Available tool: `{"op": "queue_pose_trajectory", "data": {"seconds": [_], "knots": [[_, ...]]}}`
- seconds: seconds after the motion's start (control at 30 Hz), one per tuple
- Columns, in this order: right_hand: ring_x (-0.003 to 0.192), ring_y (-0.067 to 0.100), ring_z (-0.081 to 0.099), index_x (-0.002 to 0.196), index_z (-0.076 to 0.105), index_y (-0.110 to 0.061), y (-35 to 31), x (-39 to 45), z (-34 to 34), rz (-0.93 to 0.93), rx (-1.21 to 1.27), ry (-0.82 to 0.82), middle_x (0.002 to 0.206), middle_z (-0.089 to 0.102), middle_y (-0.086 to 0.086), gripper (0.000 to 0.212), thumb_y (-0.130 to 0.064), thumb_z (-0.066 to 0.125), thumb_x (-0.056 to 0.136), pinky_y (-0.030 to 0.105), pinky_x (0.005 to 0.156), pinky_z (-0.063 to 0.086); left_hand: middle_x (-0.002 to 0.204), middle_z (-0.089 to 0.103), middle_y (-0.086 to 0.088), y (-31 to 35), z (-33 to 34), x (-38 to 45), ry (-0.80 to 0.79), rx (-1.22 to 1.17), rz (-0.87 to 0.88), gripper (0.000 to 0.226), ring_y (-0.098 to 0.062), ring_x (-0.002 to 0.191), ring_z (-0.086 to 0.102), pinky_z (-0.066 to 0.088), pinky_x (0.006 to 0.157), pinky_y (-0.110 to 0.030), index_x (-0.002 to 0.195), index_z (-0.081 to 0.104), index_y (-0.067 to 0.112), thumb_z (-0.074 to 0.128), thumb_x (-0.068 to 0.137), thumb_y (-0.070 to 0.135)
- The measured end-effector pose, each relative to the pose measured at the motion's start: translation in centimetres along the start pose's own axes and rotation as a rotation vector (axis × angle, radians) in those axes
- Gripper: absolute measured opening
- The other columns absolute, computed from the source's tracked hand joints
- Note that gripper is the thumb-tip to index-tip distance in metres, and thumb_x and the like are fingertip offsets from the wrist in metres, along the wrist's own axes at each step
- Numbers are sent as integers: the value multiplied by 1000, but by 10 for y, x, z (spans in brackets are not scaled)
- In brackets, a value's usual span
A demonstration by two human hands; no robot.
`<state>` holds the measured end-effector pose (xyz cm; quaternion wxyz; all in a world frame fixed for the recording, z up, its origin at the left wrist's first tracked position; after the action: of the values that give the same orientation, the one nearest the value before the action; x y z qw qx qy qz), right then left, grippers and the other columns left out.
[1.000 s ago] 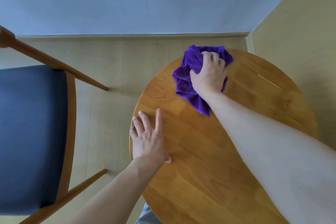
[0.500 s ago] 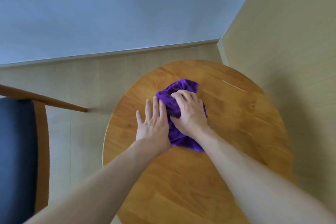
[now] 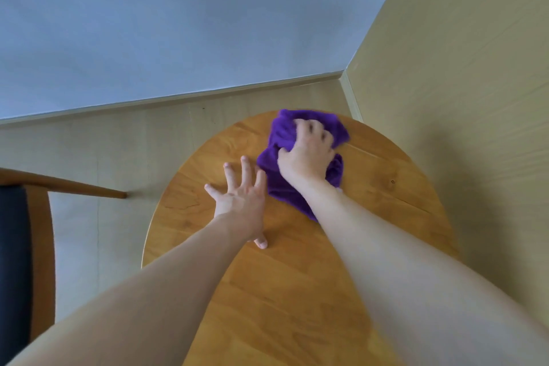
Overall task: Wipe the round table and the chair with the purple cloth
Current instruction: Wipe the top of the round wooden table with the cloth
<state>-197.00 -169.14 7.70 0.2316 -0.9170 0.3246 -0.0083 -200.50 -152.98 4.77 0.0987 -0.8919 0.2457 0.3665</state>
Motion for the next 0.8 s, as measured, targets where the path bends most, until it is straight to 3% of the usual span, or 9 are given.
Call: {"op": "queue_pose_trajectory", "data": {"seconds": [0.1,0.17,0.23,0.3,0.4,0.67,0.73,0.8], "knots": [[130,29,41,138,55,-24,-24,-5,8,-423,-23,-161,140,48,-5,62,-27,77,79,51,101,43,162,-28,-12,0,-1,0,-15,-1,-5,151,-49,150,-17,22,109,-79,156,-8,20,96,52,53],[128,29,46,135,57,-22,-13,5,3,-468,-43,-158,139,52,-5,63,-28,79,77,49,101,44,162,-29,-12,0,-1,1,-17,-2,-9,153,-49,150,-18,22,109,-79,157,-11,21,96,52,53],[122,31,53,128,61,-21,17,20,-15,-326,3,-11,133,58,-1,58,-29,80,74,46,99,47,162,-30,-11,-1,-1,2,-25,3,-18,157,-49,150,-18,22,110,-78,157,-16,21,95,52,54],[119,32,56,120,63,-23,68,25,-43,-27,86,202,127,61,0,49,-30,79,74,48,96,49,161,-32,-10,-1,0,2,-36,9,-28,158,-48,150,-19,21,110,-78,157,-19,21,95,52,55],[127,32,50,122,59,-23,123,10,-58,244,147,320,135,57,-1,50,-29,78,77,52,99,43,160,-33,-10,-2,0,1,-36,12,-41,159,-47,150,-19,20,110,-78,156,-19,20,95,52,55],[129,35,48,129,54,-19,181,-55,-76,218,49,376,137,55,3,60,-26,80,75,55,98,44,160,-31,-15,1,-2,-2,-25,124,0,160,-49,150,-14,29,109,-74,155,-23,16,87,52,70],[128,35,49,129,54,-18,188,-68,-76,215,25,369,136,55,4,62,-27,82,74,54,96,44,161,-32,-15,18,-8,-9,56,270,151,158,-46,151,-15,26,112,-73,153,-30,22,82,55,75],[127,34,49,129,54,-19,189,-77,-76,228,15,351,136,54,3,64,-28,83,74,52,95,43,160,-39,-8,47,-8,-17,106,414,378,152,-42,151,-22,20,114,-73,148,-38,33,83,63,66]]}}
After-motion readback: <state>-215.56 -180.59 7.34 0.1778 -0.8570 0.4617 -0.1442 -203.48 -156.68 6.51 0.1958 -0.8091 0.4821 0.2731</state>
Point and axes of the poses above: each hand's wrist, its own x-axis towards the middle knuckle, its own z-axis out of the palm, y = z × x, the point moved 10 cm from there along x, towards the middle knuckle
